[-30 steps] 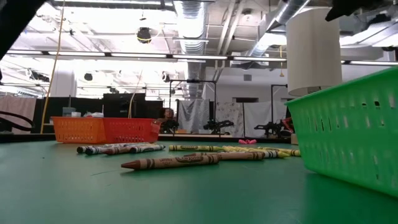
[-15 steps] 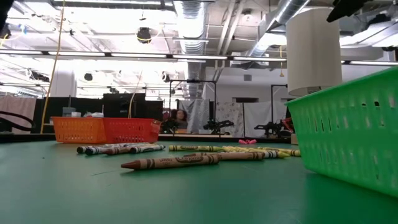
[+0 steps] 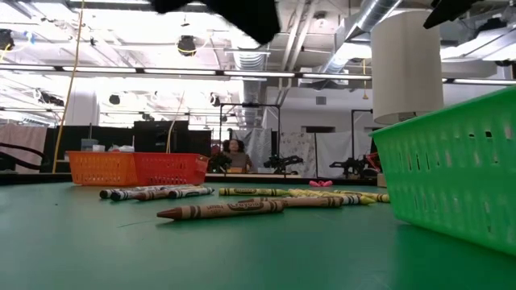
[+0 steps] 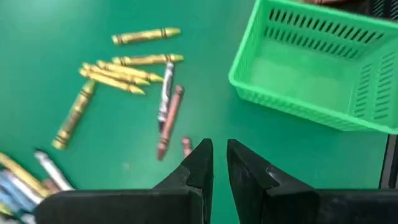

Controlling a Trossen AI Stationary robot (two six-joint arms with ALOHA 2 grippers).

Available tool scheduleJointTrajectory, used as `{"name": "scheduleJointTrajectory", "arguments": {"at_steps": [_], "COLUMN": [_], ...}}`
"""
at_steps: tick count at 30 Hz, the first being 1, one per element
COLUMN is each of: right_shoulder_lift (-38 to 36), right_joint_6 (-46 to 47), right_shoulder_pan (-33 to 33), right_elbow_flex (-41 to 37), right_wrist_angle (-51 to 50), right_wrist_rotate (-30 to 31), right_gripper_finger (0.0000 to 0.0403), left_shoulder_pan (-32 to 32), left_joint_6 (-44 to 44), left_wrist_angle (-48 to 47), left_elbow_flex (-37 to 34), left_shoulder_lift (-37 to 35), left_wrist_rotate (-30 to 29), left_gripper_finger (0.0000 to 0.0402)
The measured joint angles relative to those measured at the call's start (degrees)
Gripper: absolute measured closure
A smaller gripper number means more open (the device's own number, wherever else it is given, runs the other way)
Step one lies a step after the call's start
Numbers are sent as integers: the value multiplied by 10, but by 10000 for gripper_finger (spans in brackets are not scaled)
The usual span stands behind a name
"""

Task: Sort crayons
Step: Put the brown crayon into the black bin

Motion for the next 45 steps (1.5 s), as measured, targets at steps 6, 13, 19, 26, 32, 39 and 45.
{"name": "scheduleJointTrajectory", "arguments": {"at_steps": [6,13,19,26,32,39,45], "right_shoulder_lift": [0,0,0,0,0,0,0], "right_joint_6": [0,0,0,7,12,16,16], "right_shoulder_pan": [0,0,0,0,0,0,0], "right_elbow_flex": [0,0,0,0,0,0,0], "right_wrist_angle": [0,0,0,0,0,0,1], "right_wrist_rotate": [0,0,0,0,0,0,0], "right_gripper_finger": [335,335,335,335,335,335,335], "left_shoulder_pan": [-7,-8,-4,0,-3,-8,-10], "left_joint_6": [-83,-170,-166,-152,-152,-116,-84], "left_wrist_angle": [30,66,174,239,261,267,331], "left_elbow_flex": [-53,-120,-181,-231,-261,-267,-265], "left_shoulder_lift": [0,0,1,1,2,4,31], "left_wrist_rotate": [-11,-32,-32,-54,-59,-75,-68], "left_gripper_finger": [357,290,229,206,206,215,227]}}
